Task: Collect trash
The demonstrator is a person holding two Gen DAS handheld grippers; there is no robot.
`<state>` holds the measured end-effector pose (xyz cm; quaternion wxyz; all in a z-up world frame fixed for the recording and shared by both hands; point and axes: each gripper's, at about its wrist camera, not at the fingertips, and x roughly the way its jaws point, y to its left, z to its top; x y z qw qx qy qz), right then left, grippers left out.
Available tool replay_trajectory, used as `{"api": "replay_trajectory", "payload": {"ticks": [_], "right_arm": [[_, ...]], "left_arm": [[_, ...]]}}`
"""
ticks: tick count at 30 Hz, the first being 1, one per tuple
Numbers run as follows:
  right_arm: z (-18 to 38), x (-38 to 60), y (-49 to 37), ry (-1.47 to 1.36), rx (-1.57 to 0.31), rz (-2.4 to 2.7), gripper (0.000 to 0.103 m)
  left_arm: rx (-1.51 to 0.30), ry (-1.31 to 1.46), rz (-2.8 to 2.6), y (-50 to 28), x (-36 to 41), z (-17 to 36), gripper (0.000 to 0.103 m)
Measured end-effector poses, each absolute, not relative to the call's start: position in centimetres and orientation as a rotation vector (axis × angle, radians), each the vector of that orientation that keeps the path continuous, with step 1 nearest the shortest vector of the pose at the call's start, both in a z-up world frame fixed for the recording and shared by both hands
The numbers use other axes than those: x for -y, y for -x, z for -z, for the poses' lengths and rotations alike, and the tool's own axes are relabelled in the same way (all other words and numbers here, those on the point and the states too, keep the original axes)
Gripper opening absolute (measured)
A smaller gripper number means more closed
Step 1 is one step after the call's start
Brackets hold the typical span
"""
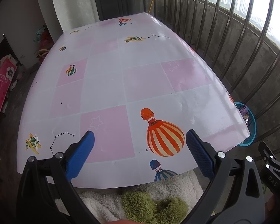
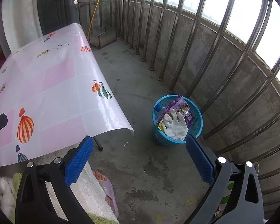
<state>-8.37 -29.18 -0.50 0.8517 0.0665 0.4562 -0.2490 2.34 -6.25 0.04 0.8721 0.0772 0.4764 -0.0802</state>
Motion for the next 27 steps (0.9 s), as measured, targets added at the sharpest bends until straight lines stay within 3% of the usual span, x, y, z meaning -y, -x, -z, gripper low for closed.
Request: {"api": "replay_trajectory", "payload": {"ticks": [27], "right_arm": [[-0.09, 28.85, 7.94, -0.127, -0.953, 0.519, 0.097]], "left_arm": [[-0.993, -0.14, 0.171, -2.5, 5.8, -0.47, 0.094]]}}
